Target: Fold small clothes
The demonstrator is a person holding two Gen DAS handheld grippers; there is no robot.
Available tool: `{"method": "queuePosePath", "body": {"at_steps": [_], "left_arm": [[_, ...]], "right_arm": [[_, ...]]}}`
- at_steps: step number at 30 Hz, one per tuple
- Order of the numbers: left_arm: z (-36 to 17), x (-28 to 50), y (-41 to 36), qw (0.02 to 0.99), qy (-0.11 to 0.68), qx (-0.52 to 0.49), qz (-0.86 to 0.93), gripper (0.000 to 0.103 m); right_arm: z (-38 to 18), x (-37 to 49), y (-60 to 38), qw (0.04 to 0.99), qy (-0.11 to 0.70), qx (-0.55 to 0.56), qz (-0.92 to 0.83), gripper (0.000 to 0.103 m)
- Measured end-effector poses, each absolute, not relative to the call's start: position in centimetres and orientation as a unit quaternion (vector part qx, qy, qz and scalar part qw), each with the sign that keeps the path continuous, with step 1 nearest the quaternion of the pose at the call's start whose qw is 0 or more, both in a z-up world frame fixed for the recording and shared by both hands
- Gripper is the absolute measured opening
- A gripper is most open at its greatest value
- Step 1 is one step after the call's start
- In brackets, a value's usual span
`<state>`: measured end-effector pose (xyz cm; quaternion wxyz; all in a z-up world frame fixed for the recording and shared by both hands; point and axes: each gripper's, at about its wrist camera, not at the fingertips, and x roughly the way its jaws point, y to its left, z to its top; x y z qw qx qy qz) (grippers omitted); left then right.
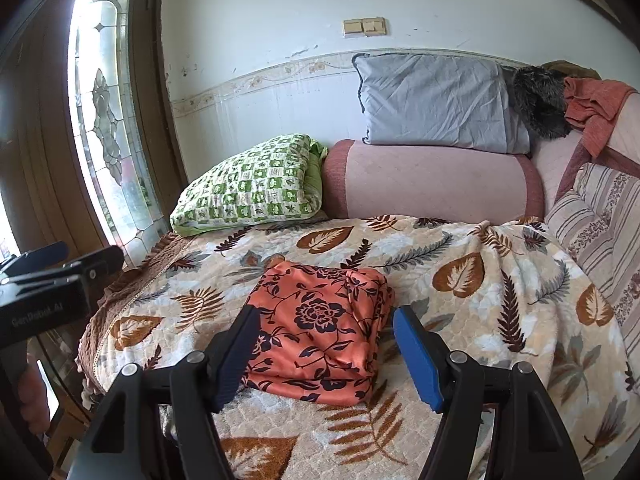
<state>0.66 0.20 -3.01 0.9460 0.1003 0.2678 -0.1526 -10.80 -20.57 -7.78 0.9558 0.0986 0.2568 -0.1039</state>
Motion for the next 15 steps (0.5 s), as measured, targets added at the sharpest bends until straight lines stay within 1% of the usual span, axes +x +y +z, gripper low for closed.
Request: {"method": "queuePosePath", "body": {"at_steps": [15], "left_arm": [[-2.95, 0.51, 0.57, 0.944, 0.276, 0.09, -0.158, 0.098]], "right_arm": [[-7.82, -10.77, -20.18, 0.956, 0.259, 0.098, -0.098, 0.073]]}}
